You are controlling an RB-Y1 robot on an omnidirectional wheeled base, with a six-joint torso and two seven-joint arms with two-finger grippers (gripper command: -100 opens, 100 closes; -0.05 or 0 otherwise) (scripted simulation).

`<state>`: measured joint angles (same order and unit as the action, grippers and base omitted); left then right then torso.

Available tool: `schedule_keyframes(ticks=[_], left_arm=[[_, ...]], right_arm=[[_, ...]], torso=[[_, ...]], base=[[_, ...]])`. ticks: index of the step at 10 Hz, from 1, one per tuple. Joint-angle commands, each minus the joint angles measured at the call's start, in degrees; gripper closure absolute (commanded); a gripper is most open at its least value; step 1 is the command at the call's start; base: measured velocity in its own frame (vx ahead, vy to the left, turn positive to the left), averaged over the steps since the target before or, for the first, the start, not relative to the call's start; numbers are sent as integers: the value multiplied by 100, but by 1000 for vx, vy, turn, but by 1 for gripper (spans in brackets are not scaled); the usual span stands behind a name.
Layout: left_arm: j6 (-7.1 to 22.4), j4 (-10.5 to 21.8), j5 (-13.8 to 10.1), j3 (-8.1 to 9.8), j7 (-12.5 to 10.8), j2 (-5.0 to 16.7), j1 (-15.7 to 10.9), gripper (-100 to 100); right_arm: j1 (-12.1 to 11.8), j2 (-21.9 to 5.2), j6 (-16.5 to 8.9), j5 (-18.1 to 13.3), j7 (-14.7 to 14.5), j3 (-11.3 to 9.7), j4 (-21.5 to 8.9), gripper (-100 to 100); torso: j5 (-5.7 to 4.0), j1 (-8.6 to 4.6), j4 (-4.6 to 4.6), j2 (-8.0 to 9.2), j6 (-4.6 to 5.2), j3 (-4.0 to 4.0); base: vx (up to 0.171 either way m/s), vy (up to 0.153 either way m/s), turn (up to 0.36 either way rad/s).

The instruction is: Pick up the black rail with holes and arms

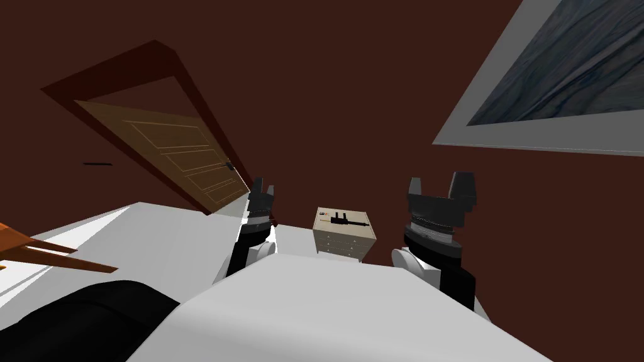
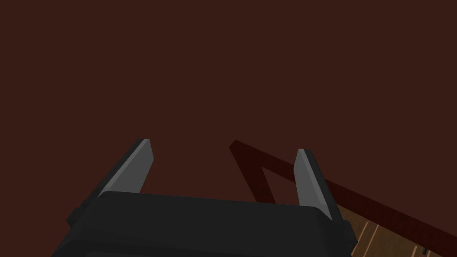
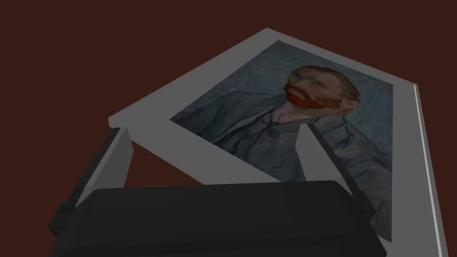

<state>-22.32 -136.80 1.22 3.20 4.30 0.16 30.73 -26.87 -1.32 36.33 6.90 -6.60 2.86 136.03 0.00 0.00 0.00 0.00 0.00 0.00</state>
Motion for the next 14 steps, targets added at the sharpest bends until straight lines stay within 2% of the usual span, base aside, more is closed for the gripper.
schedule_keyframes(ticks=[1,3,6,7,9,10,11,12,13,14], left_arm=[[0,0,0,0,0,0,0,0],[0,0,0,0,0,0,-1,0],[0,0,0,-1,0,0,-1,0],[0,0,0,-1,0,0,-1,0],[0,0,0,0,0,0,-1,0],[0,0,0,-1,0,0,-1,0],[0,0,0,0,0,0,0,0],[0,0,0,0,0,0,-1,0],[0,0,0,0,0,0,0,0],[0,0,0,0,0,0,-1,0]], right_arm=[[-61,-188,-167,-96,-101,-17,-95,-100],[-151,-352,-404,-235,-241,-46,-236,-100],[-350,-574,-886,-532,-522,-110,-558,-100],[-350,-574,-899,-532,-522,-110,-558,-100],[-518,-719,-1296,-775,-734,-167,-842,-100],[-518,-719,-1296,-775,-734,-167,-842,-100],[-611,-795,-1507,-906,-843,-199,-999,-100],[-611,-795,-1507,-906,-843,-199,-1003,-100],[-709,-875,-1724,-1042,-952,-235,-1175,-100],[-709,-875,-1724,-1042,-952,-235,-1175,-100]], torso=[[0,0,0,0,0,0],[2,8,5,23,-1,13],[4,16,7,33,-1,19],[4,18,8,35,-1,20],[2,7,4,18,-1,11],[2,9,4,20,-1,11],[2,7,5,19,1,11],[2,10,4,18,-2,11],[2,8,4,14,0,9],[2,10,3,15,0,9]], base=[[-36,15,40],[-79,28,66],[-83,45,106],[-53,26,32],[-42,27,153],[-45,26,60],[-47,36,121],[-33,27,81],[-29,33,168],[-28,22,69]])
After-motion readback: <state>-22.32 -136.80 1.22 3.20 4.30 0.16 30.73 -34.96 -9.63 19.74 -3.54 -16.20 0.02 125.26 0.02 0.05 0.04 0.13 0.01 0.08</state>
